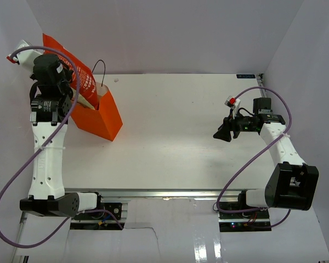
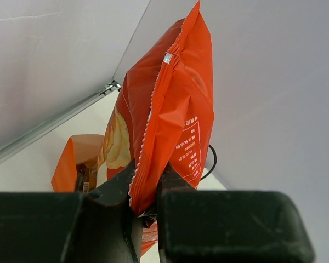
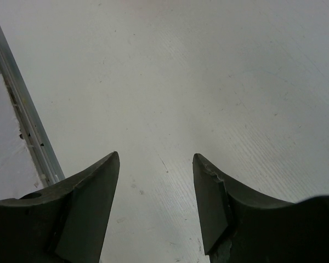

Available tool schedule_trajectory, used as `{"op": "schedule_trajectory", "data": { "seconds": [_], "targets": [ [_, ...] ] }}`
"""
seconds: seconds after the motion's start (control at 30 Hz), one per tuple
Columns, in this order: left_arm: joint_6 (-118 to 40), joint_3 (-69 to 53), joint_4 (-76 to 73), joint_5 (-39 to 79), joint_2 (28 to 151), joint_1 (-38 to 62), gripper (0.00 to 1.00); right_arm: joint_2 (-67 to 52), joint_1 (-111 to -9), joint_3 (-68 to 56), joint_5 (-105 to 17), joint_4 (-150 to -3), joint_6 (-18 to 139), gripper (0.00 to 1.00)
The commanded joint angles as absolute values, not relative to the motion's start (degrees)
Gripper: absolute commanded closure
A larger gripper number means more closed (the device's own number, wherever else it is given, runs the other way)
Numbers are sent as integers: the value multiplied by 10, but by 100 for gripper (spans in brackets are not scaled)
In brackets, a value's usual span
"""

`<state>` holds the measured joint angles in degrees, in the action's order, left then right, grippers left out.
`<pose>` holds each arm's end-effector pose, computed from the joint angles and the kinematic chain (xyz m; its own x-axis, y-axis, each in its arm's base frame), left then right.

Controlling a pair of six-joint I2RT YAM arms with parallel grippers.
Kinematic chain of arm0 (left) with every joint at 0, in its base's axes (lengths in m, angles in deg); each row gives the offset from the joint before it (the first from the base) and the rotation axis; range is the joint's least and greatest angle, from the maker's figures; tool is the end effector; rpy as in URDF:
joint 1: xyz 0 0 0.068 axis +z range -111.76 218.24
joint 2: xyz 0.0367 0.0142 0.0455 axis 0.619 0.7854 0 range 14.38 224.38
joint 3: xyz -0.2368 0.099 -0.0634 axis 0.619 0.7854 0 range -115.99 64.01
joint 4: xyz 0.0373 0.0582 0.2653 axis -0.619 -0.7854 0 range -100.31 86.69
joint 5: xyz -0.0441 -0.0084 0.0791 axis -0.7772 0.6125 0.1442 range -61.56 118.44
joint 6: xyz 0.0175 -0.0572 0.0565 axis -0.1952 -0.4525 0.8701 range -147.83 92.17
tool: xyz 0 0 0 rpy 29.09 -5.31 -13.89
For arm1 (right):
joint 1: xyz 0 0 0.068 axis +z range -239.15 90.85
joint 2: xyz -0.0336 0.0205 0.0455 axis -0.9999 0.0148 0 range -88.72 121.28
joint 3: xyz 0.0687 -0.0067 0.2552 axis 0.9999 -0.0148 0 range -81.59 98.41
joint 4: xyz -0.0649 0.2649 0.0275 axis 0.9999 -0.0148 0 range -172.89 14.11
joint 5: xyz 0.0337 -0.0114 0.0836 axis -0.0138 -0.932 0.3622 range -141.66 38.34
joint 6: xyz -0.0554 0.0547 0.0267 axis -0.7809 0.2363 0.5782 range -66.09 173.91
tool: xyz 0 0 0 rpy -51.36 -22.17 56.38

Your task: Place the snacks into the paper bag

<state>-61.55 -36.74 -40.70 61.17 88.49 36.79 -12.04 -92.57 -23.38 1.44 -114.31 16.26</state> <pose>0.2871 0.0314 0.5036 0.1280 -0.4703 -0.8732 -0.5273 0.7134 -0.4615 0.2921 0.0400 0.2390 -0.4175 -0.3425 -0.8417 -0.8276 0.5257 0.1966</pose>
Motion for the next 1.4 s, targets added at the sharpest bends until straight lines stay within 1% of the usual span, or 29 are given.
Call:
{"op": "schedule_trajectory", "data": {
  "seconds": [0.0,0.37,0.73,1.07,1.1,1.17,1.2,1.33,1.37],
  "targets": [
    [-624,-368,-411,605,851,367,100,-128,-929,-237,33,-1130,162,38],
    [-639,-310,-422,595,816,367,100,-124,-929,-232,38,-1129,168,38],
    [-618,-284,-422,598,811,367,100,-124,-929,-236,42,-1125,172,38],
    [-629,-229,-409,552,821,367,100,-129,-929,-239,42,-1125,172,38],
    [-631,-228,-407,547,822,367,82,-130,-929,-241,41,-1125,172,38],
    [-630,-229,-402,536,821,367,56,-130,-929,-242,41,-1125,173,38],
    [-626,-230,-399,531,820,367,32,-131,-929,-242,40,-1125,173,38],
    [-604,-249,-379,513,813,367,8,-131,-929,-241,40,-1125,173,38],
    [-594,-263,-378,509,812,367,5,-131,-929,-240,41,-1125,173,38]
  ]
}}
